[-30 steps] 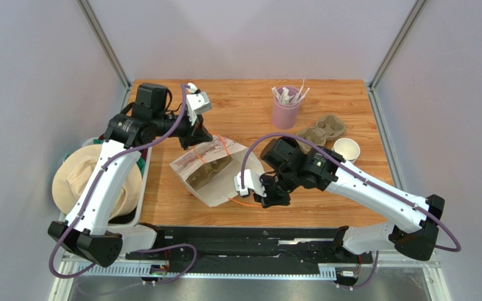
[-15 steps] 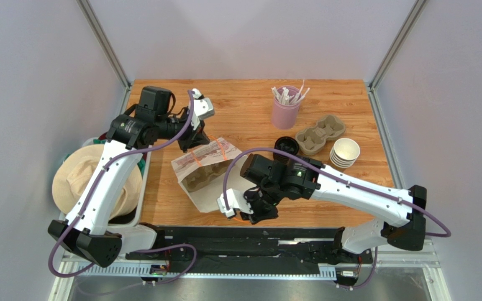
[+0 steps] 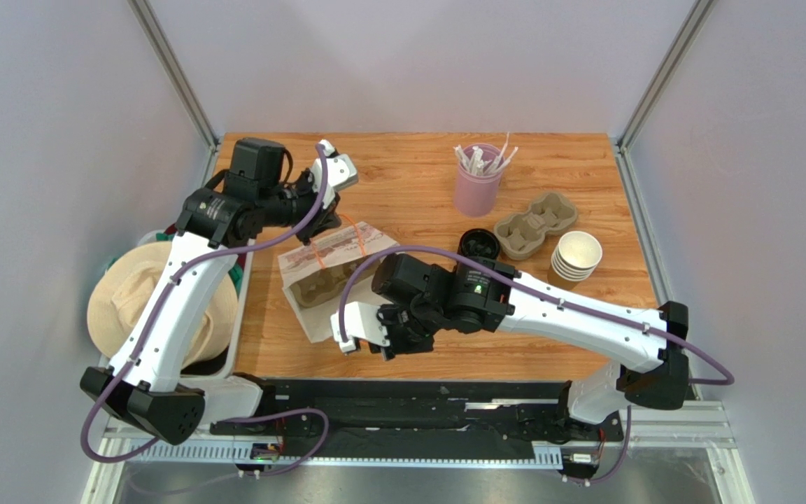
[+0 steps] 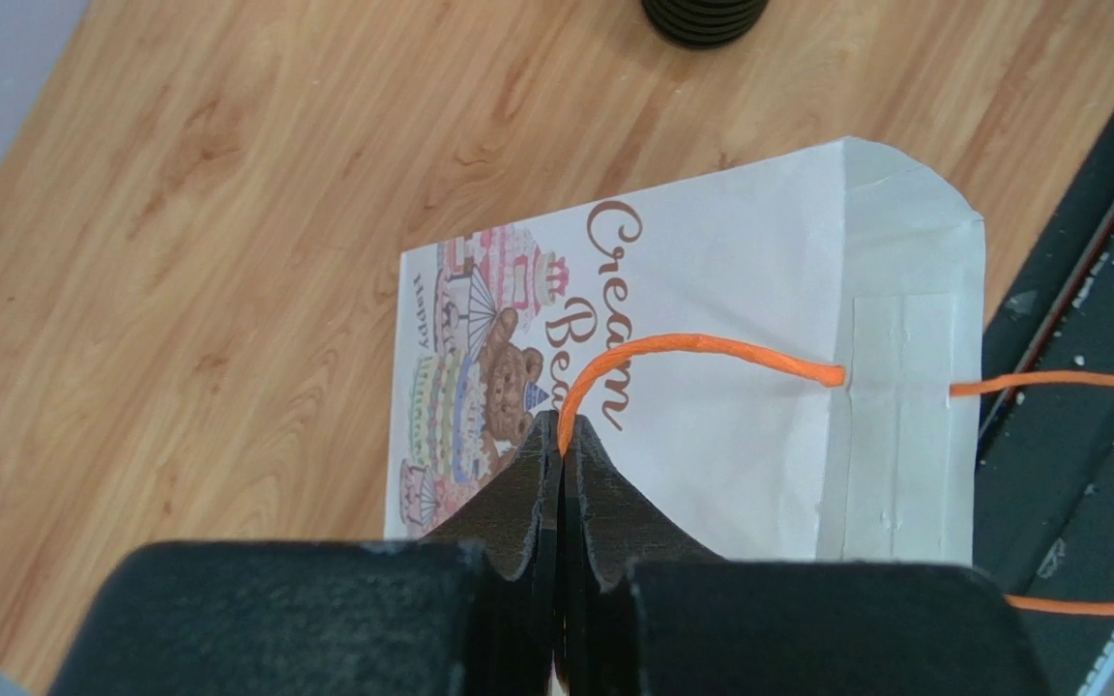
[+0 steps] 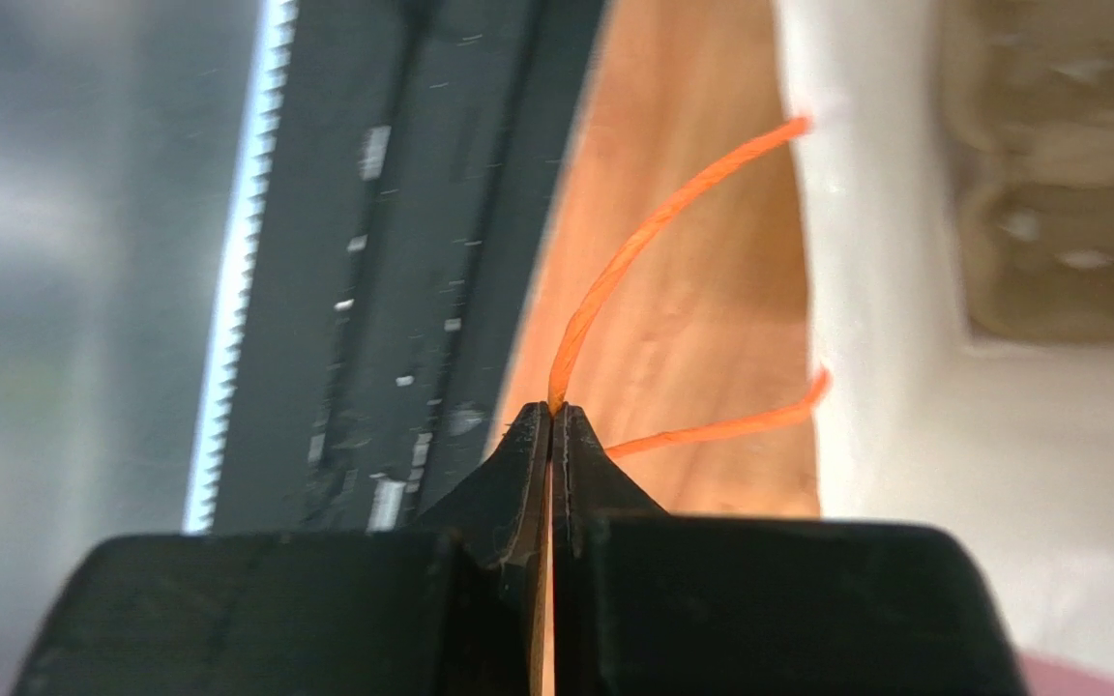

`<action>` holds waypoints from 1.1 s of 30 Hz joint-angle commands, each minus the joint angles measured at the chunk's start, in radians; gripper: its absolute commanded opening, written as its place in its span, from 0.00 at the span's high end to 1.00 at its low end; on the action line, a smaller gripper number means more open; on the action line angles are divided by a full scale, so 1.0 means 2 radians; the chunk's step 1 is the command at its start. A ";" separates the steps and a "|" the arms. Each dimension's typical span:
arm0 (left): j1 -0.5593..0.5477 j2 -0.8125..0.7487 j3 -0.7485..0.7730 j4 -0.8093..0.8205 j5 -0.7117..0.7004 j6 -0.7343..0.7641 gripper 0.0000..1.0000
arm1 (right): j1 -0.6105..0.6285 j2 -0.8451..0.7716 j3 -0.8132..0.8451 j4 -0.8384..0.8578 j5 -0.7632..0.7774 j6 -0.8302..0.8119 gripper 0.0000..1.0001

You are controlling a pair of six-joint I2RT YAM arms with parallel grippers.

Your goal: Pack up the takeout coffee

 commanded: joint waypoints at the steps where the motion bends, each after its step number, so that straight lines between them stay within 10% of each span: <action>1: -0.002 0.013 0.064 0.037 -0.046 -0.012 1.00 | -0.005 -0.008 0.054 0.055 0.125 0.018 1.00; 14: -0.003 0.040 0.132 0.114 -0.098 -0.108 1.00 | -0.104 -0.034 0.115 0.163 0.318 0.042 1.00; 25: -0.002 0.044 0.183 0.117 -0.096 -0.157 1.00 | -0.146 -0.046 0.158 0.180 0.318 0.056 1.00; 33: -0.002 0.032 0.060 0.132 -0.112 -0.156 1.00 | -0.146 -0.049 0.065 0.199 0.281 0.061 1.00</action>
